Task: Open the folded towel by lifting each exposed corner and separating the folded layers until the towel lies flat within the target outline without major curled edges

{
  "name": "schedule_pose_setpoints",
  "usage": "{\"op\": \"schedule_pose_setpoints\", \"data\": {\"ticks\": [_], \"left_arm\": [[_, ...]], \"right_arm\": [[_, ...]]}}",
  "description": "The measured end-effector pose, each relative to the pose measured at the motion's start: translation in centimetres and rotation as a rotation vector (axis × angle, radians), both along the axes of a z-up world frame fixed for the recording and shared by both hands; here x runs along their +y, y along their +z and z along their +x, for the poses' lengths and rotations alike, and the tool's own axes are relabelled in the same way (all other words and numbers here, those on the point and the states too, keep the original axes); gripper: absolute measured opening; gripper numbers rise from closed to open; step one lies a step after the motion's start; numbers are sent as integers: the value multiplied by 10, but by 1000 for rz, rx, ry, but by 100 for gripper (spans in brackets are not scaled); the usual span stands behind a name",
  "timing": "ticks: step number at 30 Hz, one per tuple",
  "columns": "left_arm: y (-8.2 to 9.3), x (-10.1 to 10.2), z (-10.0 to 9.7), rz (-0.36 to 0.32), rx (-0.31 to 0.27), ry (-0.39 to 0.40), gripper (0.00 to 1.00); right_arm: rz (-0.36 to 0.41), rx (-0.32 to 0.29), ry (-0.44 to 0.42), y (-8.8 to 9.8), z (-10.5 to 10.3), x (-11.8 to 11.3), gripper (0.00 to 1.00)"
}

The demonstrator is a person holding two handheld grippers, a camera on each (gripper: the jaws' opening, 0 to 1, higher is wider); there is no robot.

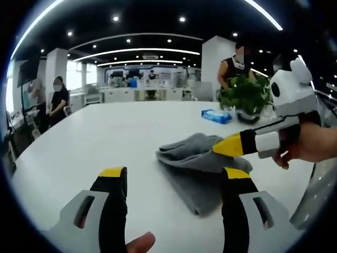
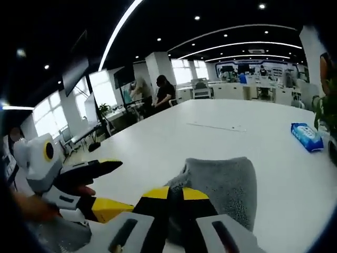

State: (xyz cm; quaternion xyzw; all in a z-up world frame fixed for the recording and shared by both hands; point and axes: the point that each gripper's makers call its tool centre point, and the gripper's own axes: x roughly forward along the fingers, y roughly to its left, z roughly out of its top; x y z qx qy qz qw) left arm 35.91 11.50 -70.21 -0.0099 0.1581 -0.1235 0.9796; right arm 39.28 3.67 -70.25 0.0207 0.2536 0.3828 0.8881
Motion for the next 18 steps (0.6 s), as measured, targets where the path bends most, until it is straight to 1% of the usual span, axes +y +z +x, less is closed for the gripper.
{"op": "schedule_pose_setpoints", "data": {"ticks": [7, 10, 15, 18], "left_arm": [[-1, -4, -2, 1, 9, -13, 72], [-3, -6, -3, 2, 18, -21, 72], [-5, -7, -3, 4, 26, -28, 72], [-7, -8, -4, 6, 36, -34, 71]], "right_arm": [[28, -19, -63, 15, 12, -26, 2], [44, -28, -101, 21, 22, -40, 2], [52, -41, -148, 27, 30, -60, 2], [63, -36, -187, 30, 33, -74, 2]]}}
